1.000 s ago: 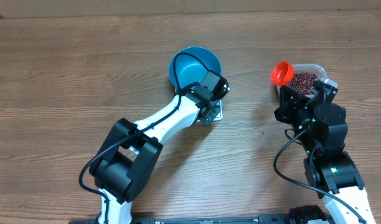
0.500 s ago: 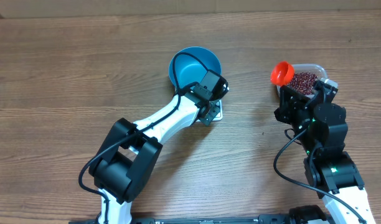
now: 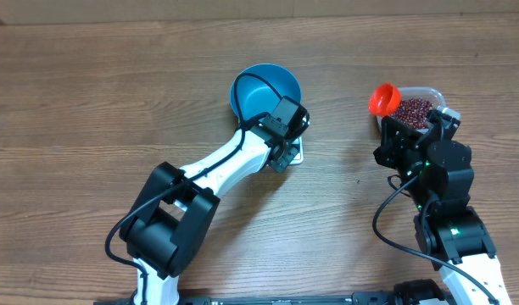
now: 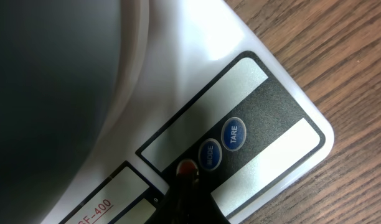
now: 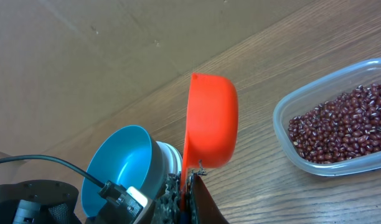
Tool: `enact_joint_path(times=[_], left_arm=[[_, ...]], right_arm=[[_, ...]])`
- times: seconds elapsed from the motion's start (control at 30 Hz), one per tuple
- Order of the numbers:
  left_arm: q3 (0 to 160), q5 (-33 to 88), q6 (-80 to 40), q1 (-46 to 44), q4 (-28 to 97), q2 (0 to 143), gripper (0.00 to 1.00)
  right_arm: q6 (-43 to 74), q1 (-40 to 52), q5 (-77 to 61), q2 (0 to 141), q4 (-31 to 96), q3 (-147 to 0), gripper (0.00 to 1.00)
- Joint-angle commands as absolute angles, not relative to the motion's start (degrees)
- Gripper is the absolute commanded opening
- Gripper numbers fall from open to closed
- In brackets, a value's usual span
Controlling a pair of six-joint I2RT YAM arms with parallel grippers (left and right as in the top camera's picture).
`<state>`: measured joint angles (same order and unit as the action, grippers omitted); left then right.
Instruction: Scoop item into bowl and weigh 150g on scale
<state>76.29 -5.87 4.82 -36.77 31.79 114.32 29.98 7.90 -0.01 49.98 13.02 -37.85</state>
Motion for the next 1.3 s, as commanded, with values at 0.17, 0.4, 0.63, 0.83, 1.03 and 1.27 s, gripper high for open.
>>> enact_joint_path(times=[0.17,0.4,0.63,0.83,1.03,1.27], left_arm=[[76.31,-5.96,4.25,-36.4,32.03,112.38,0.04],[76.29,-6.0,4.01,-36.29,30.35,112.38,0.04],[76.23,-5.98,4.01,-36.29,30.11,112.62,0.04],[76.12,-5.98,4.08,-36.29,30.11,113.58,0.04],[76.12,-5.93,4.03,-36.29,29.93,114.54,0.04],[76.12,-5.98,4.08,-36.29,30.04,116.62,0.04]], right_arm=[[29.89,7.64,-0.03,49.63,12.49,-39.07,0.04],[29.89,7.64,-0.05,49.63,12.51,-39.07,0.04],[29.91,7.64,-0.05,49.63,12.53,-39.07,0.04],[29.89,7.64,-0.05,49.63,12.73,-39.07,0.04],[29.89,7.64,-0.05,49.63,12.75,-39.07,0.04],[29.89,7.64,-0.05,49.63,12.8,-39.07,0.04]])
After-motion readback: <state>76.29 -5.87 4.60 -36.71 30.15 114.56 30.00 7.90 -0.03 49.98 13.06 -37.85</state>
